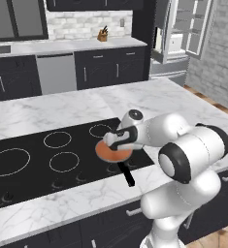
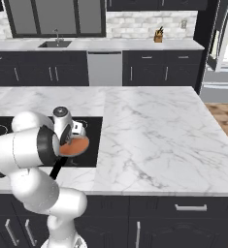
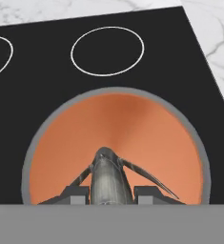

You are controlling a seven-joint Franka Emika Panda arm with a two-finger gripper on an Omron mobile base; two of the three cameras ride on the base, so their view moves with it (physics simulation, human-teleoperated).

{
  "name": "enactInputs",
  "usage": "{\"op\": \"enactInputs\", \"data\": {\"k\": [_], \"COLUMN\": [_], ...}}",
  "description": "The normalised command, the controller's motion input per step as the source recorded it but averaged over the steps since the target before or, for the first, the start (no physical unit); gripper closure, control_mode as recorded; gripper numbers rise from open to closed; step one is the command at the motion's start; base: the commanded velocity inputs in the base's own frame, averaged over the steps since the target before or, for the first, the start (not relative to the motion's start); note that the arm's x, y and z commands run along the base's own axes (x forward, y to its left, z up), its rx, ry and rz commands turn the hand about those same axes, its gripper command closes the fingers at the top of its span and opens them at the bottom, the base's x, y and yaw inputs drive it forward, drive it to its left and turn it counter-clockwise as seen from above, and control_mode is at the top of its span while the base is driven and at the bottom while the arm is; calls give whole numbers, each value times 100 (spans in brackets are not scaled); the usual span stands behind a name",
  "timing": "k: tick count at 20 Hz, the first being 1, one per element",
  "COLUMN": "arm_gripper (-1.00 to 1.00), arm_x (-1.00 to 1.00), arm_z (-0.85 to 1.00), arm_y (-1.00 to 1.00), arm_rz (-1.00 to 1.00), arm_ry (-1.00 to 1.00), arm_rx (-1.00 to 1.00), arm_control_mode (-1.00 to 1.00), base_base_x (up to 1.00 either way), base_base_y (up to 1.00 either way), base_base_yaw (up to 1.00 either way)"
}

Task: Retrieve the fish from the fridge and place it on the saucepan with marinade on the stove.

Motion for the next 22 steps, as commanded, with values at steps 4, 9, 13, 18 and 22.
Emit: {"op": "enactInputs", "data": {"k": [4, 9, 13, 18, 22], "arm_gripper": [100, -100, -100, -100, -100], "arm_x": [16, 4, 1, 8, -36], "arm_z": [-26, -16, 0, 0, 36], "arm_y": [0, 0, 0, 0, 0], "arm_rz": [0, 0, 0, 0, 0], "arm_ry": [1, 0, 0, 0, 6], "arm_rx": [-2, -2, 0, 0, 0], "arm_control_mode": [-100, -100, -100, -100, -100], "base_base_x": [0, 0, 0, 0, 0], "base_base_y": [0, 0, 0, 0, 0], "base_base_yaw": [0, 0, 0, 0, 0]}}
